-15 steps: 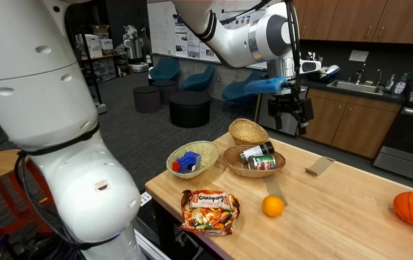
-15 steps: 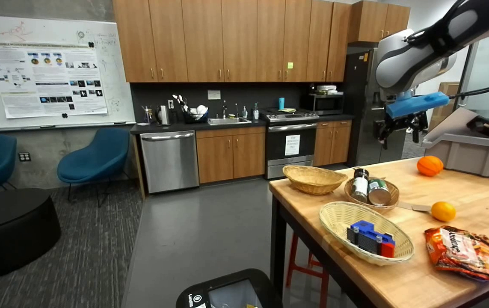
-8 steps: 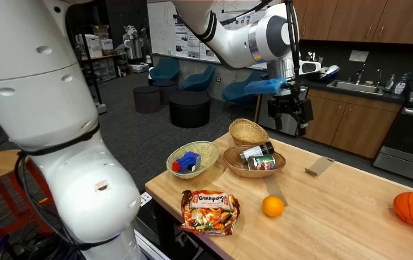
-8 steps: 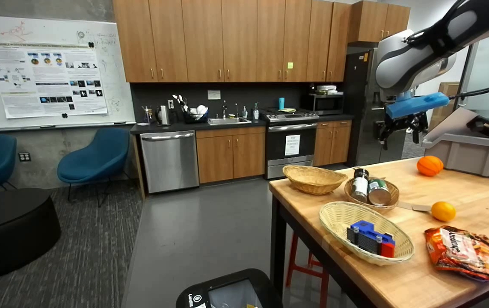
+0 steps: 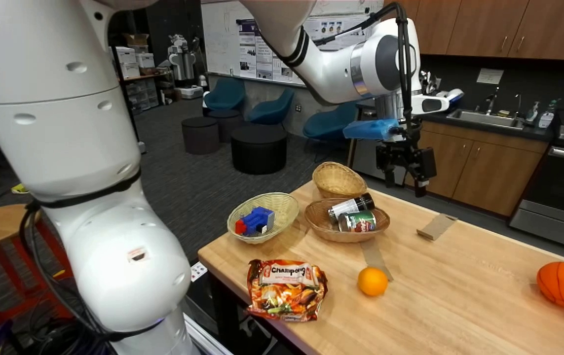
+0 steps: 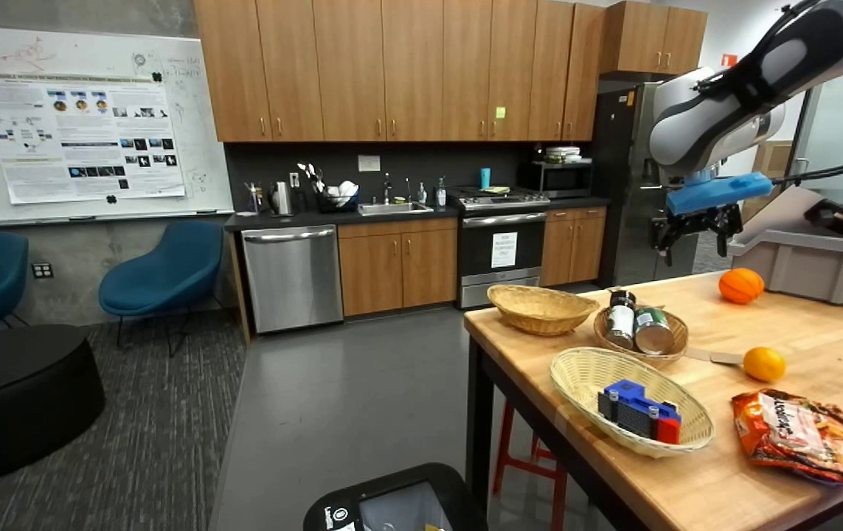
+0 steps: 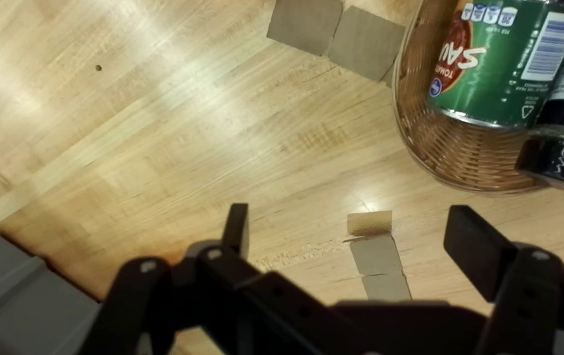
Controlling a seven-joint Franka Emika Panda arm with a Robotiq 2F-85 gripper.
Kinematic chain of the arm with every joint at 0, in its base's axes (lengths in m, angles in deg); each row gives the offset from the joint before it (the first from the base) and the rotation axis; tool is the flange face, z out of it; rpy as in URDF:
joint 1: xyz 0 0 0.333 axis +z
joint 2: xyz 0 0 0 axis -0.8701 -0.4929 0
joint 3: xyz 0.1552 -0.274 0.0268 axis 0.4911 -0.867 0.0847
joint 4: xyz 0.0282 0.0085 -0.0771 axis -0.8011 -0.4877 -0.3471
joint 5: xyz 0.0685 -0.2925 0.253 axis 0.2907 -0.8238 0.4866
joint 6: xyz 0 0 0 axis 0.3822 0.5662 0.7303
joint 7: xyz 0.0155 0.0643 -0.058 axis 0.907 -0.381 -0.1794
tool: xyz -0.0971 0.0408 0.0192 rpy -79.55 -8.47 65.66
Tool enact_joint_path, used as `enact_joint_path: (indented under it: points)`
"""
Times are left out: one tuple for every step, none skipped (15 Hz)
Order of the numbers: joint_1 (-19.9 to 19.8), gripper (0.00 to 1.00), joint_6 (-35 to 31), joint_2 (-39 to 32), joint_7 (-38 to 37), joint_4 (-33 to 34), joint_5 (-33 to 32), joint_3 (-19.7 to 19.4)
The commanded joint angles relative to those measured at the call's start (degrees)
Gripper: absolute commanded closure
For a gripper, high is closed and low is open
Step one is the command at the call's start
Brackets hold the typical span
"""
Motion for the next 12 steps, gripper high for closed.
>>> enact_joint_path:
  points:
    - [-0.81, 0.0, -1.49, -3.44, -2.51, 3.25, -1.32, -1.0]
    - [-1.04, 0.0, -1.89, -4.41, -2.76, 4.16, -1.72, -1.53]
    - [-1.24, 0.0, -2.35, -5.31, -3.07, 4.94, -2.05, -2.1]
    - [-1.54, 0.0, -2.63, -6.35, -3.36, 5.87, -2.31, -2.77]
    - [-1.78, 0.0, -2.8, -7.32, -3.46, 6.72, -2.34, -3.42]
    - [-2.11, 0.0, -3.08, -8.34, -3.48, 7.55, -2.1, -4.16]
    - [-2.47, 0.0, -3.1, -9.27, -3.37, 8.33, -1.83, -4.9]
    - [-2.81, 0.0, -3.13, -10.16, -3.4, 9.12, -1.8, -5.68]
    - [-3.16, 0.0, -3.08, -11.09, -3.55, 9.93, -1.95, -6.51]
    - [-3.43, 0.0, -3.0, -11.87, -3.64, 10.66, -1.92, -7.25]
    - [-3.69, 0.0, -2.86, -12.63, -3.66, 11.42, -1.9, -7.96]
    - [-3.92, 0.0, -2.87, -13.5, -3.78, 12.18, -1.98, -8.66]
